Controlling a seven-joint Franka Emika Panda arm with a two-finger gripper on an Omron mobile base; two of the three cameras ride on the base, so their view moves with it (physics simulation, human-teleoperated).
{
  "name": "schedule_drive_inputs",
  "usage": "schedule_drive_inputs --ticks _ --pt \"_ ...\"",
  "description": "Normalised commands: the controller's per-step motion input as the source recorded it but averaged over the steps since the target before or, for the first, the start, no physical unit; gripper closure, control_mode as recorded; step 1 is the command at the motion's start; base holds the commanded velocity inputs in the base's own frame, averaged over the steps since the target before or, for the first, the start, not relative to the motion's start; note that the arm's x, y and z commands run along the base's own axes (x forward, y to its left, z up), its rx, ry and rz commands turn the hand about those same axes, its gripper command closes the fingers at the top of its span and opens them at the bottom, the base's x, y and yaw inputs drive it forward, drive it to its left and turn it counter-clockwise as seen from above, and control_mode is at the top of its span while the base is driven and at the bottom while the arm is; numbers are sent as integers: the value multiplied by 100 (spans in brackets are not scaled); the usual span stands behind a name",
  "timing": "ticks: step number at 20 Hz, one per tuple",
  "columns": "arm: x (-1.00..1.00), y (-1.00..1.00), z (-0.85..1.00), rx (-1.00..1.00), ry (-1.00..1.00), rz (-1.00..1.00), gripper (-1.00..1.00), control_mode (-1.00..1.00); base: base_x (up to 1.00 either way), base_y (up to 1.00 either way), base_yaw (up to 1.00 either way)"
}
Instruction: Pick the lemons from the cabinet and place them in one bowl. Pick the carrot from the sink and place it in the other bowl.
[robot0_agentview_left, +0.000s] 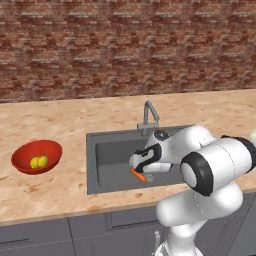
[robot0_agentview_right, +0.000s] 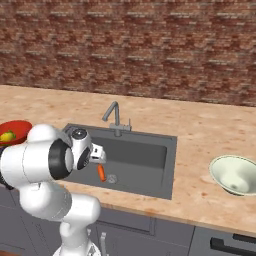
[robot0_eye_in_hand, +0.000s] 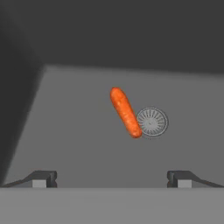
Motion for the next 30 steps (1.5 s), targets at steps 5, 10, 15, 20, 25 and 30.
schedule_drive_inputs --ticks 5,10,15,20,25,30 --pt "6 0 -19 -2 0 4 -100 -100 0 0 0" --pt "15 0 -9 -5 4 0 -100 -100 0 0 0" --pt "60 -7 -5 0 4 0 -100 -100 0 0 0" --pt "60 -7 -19 0 6 0 -100 -100 0 0 0" --pt "32 0 -51 0 1 0 -100 -100 0 0 0" --pt "13 1 -49 0 0 0 -100 -100 0 0 0"
